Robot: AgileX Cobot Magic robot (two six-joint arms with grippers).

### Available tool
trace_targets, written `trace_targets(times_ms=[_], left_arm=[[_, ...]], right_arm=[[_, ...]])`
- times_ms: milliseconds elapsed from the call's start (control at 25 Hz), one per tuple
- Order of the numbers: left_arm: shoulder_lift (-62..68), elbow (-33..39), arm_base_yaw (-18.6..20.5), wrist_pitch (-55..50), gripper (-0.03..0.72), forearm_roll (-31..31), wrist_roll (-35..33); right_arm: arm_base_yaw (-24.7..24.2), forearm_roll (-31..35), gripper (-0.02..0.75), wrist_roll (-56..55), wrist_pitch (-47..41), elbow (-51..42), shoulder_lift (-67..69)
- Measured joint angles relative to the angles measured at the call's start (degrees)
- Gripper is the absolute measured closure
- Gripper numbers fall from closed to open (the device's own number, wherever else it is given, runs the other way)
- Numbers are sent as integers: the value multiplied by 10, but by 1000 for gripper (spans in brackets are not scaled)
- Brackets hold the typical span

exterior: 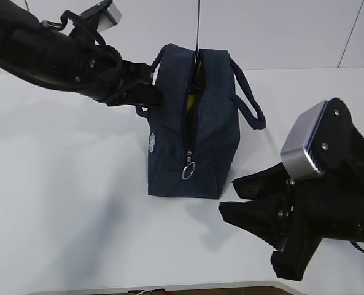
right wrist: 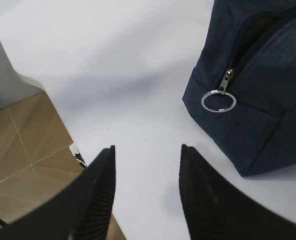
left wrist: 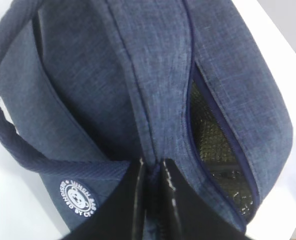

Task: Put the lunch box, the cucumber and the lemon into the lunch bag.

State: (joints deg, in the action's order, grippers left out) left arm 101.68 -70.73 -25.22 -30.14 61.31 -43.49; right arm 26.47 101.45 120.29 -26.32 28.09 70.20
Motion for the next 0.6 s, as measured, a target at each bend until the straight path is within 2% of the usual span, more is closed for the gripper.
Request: trace_targets(times_ms=[160,360,600], left_arm=[[0,0,0,-1,677,0,0],[0,0,0,-8,677,0,0],[0,0,0,-18,677,0,0]], right_arm=[[0,1,391,28,0,1,32],[0,1,391,117,-24,36,104],[0,1,391,137,-15,95,174]])
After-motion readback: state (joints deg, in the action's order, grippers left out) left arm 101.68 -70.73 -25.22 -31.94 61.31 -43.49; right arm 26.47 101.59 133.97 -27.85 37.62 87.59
